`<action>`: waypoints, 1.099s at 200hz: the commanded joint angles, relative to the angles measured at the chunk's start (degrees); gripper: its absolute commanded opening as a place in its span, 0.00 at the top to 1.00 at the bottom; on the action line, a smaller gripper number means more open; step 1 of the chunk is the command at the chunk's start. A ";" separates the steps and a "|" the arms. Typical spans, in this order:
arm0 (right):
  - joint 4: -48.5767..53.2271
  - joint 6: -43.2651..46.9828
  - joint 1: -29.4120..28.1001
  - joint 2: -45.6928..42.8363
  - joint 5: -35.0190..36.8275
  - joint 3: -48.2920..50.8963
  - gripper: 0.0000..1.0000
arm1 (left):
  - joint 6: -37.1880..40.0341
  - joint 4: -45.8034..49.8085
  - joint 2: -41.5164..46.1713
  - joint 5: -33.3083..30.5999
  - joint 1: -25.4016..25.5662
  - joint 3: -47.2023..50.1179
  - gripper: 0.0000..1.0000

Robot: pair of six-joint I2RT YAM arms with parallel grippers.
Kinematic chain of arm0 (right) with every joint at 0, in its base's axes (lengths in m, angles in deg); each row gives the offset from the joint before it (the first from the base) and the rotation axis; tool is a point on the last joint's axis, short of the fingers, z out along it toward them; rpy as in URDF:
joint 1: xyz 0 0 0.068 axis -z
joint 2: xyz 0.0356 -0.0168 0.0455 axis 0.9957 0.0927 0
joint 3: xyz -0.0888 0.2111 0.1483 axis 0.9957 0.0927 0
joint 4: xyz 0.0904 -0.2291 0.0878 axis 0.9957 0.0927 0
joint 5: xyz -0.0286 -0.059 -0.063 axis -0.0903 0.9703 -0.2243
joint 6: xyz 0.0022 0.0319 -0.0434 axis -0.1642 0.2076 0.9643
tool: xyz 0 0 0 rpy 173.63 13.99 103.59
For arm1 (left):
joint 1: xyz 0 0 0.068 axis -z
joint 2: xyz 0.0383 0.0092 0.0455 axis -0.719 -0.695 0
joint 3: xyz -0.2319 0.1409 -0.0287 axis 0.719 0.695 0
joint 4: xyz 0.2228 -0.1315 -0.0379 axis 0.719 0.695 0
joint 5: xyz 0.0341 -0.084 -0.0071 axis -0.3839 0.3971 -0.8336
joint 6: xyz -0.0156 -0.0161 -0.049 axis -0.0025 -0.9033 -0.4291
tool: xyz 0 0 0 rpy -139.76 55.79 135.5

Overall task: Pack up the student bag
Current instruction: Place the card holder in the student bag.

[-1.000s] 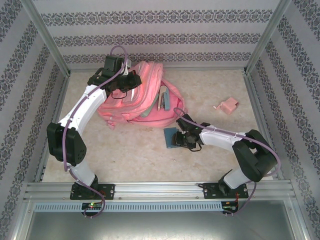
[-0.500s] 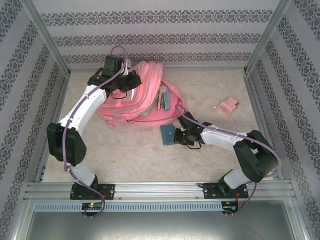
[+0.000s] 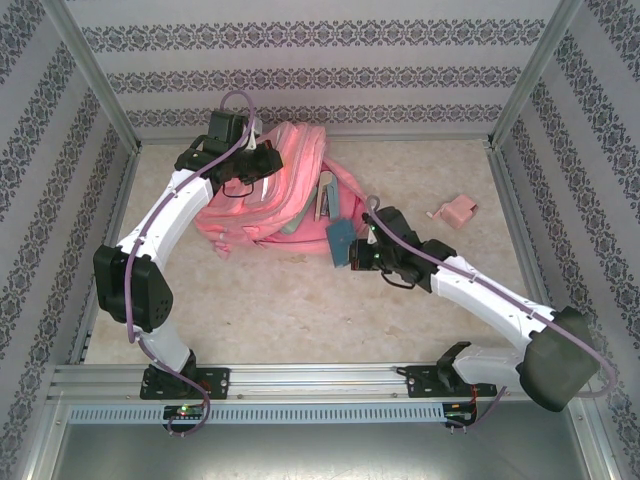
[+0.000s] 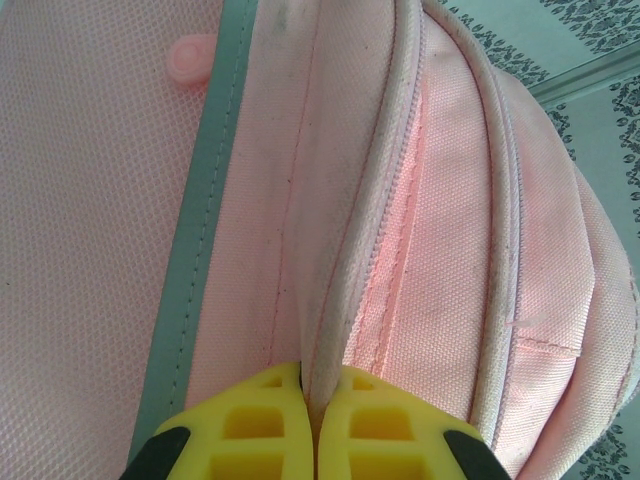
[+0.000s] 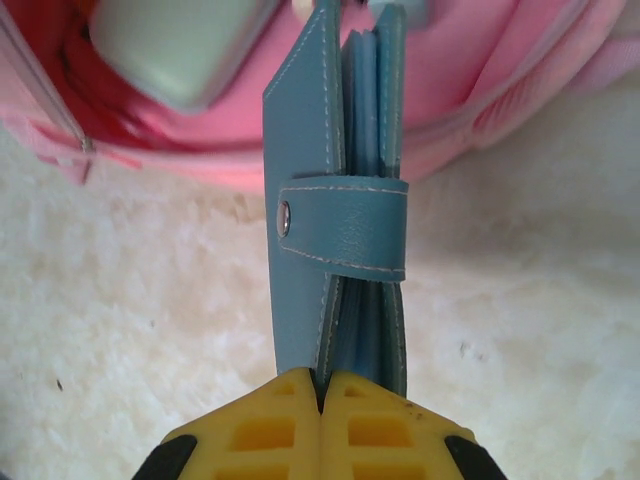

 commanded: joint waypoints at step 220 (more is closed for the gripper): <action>-12.99 -10.98 8.94 41.75 -8.72 -24.45 1.00 | -1.18 -3.28 3.01 2.59 0.12 -1.13 0.94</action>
